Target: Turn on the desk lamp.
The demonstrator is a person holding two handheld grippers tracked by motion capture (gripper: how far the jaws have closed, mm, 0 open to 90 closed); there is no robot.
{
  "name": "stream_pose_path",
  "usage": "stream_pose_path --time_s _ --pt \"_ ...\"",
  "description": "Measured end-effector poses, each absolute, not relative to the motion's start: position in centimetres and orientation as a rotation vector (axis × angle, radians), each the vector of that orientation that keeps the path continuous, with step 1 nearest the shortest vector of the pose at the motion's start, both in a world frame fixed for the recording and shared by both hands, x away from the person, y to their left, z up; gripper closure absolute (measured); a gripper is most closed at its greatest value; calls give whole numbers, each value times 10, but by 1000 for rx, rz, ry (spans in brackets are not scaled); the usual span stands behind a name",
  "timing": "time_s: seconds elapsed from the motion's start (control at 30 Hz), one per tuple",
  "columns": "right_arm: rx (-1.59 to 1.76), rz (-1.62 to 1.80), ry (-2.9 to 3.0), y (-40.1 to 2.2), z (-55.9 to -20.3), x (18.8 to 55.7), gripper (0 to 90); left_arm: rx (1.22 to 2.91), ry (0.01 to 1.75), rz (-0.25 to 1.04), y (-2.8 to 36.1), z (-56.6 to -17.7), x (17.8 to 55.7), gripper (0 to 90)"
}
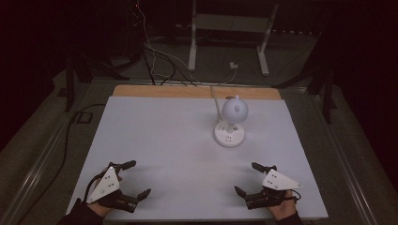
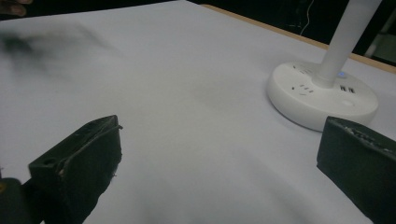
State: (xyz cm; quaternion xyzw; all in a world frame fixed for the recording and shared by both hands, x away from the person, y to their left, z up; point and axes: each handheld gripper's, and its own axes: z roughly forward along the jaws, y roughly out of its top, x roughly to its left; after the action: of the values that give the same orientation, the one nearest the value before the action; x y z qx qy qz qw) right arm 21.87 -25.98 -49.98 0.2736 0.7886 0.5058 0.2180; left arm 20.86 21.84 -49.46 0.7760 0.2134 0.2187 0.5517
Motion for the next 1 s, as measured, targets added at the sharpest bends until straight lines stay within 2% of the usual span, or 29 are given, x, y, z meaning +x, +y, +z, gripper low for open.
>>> stream_pose_path --time_s 1.0 --pt "803 1404 2302 -253 -495 217 0 1843 520 498 218 -494 211 5"
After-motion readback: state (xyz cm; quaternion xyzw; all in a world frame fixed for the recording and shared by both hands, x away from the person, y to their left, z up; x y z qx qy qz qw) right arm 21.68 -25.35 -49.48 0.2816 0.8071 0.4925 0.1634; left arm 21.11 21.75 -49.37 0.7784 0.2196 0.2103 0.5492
